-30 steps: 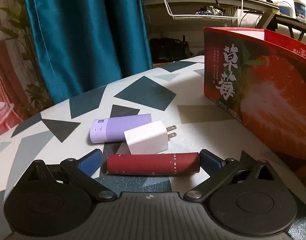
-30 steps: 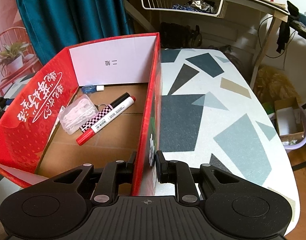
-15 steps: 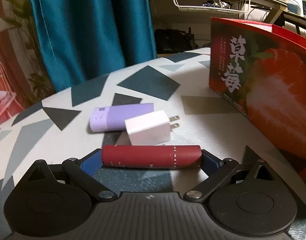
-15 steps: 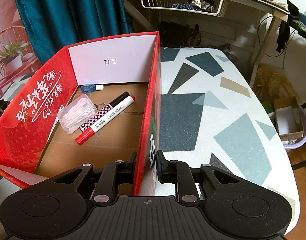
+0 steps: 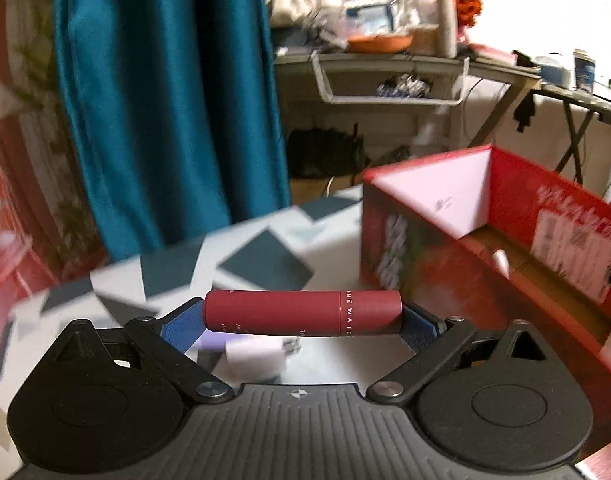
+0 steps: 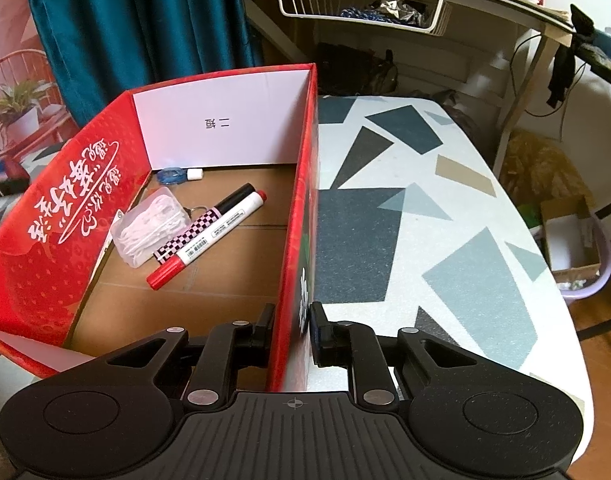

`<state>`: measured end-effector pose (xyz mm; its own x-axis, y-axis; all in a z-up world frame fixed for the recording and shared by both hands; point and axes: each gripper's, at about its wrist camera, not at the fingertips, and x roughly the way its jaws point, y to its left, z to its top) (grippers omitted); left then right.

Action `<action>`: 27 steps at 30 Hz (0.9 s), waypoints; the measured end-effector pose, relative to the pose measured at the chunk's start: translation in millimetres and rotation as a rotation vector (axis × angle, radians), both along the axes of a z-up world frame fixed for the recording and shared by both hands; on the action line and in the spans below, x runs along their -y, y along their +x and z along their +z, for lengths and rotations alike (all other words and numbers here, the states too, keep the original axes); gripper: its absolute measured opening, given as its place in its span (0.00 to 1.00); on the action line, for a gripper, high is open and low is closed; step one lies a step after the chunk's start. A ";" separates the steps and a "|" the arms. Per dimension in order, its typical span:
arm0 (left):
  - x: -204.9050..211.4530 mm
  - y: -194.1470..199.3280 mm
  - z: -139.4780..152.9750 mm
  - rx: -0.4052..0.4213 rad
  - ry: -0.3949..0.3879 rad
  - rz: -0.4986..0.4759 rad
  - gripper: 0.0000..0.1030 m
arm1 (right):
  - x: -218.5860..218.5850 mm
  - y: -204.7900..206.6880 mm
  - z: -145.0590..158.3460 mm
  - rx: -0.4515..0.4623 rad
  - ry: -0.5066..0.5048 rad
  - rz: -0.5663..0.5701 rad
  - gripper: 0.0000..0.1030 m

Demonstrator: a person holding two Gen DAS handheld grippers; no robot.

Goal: Organize rigid objects
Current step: 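Carry the lipstick tube with the left tool into the red box and release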

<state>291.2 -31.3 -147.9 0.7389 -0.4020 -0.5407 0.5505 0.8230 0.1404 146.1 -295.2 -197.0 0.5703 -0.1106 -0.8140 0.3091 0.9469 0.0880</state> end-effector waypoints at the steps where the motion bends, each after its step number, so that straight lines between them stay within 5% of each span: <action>1: 5.4 -2.5 7.6 0.014 -0.001 -0.017 0.98 | -0.6 0.2 0.1 -0.001 -0.007 -0.001 0.13; 10: 73.2 -12.3 43.3 0.072 -0.021 -0.201 0.98 | -3.1 1.2 0.2 -0.005 -0.026 -0.018 0.11; 23: 161.4 15.2 0.4 0.046 0.209 -0.300 0.98 | 1.5 -4.3 -1.0 0.026 0.001 -0.012 0.13; 27: 171.4 32.1 -7.2 0.002 0.224 -0.277 0.98 | 2.1 -3.6 -1.1 0.026 0.002 -0.003 0.14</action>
<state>323.2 -202.7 -155.1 0.6196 -0.4590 -0.6367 0.7482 0.5908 0.3021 142.5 -297.3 -198.1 0.5910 -0.1109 -0.7990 0.3095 0.9459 0.0977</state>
